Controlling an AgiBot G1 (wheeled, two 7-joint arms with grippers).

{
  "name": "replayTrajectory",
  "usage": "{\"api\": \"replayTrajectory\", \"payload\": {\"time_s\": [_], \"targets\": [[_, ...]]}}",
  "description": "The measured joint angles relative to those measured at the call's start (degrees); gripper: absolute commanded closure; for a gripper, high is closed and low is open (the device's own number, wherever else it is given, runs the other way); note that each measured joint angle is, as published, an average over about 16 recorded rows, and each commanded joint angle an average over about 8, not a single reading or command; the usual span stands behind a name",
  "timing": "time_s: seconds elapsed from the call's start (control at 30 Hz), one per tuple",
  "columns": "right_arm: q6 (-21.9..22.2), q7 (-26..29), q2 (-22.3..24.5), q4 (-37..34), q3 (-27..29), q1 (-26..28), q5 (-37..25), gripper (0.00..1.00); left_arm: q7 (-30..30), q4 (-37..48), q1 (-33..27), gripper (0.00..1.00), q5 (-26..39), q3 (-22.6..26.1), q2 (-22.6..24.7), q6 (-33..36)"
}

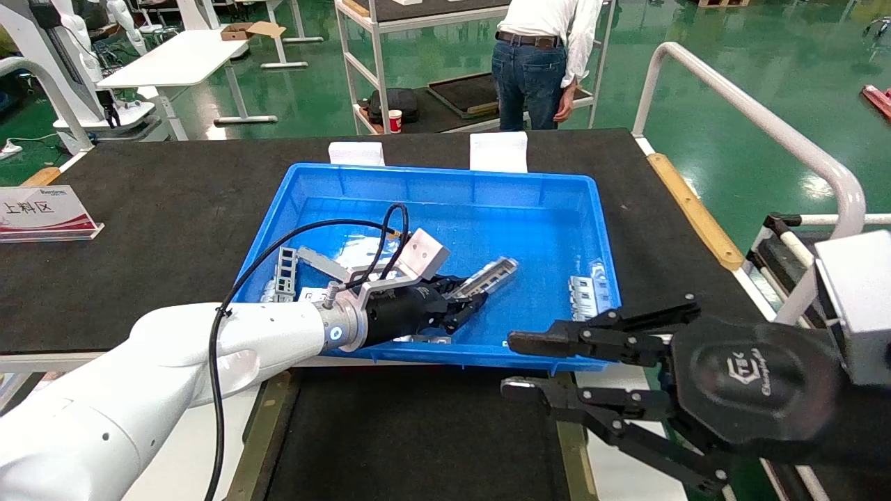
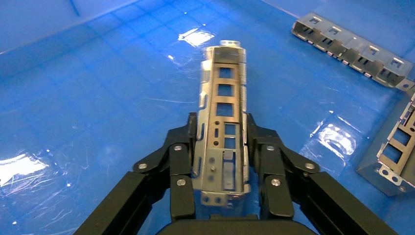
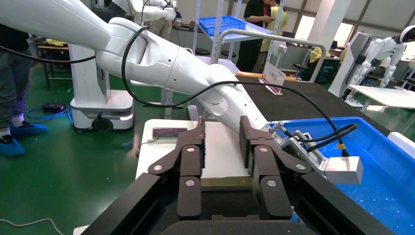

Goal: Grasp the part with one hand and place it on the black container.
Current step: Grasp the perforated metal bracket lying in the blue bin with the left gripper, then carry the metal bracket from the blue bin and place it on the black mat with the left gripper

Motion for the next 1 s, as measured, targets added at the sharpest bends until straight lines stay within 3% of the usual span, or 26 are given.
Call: {"api": "replayTrajectory", "payload": {"time_s": [0.73,1.0], "targets": [[0.00,0.00,0.00,0.00,-0.01,0.00,0.00,1.00,0.96,-0.89,-1.53,1.00,-9.80,2.09,-0.31,-3.26],[0.00,0.00,0.00,0.00,-0.01,0.00,0.01,1.00,3.40,-3.53,-3.09,1.00,-14.62,0.50,-2.80,5.04]]}}
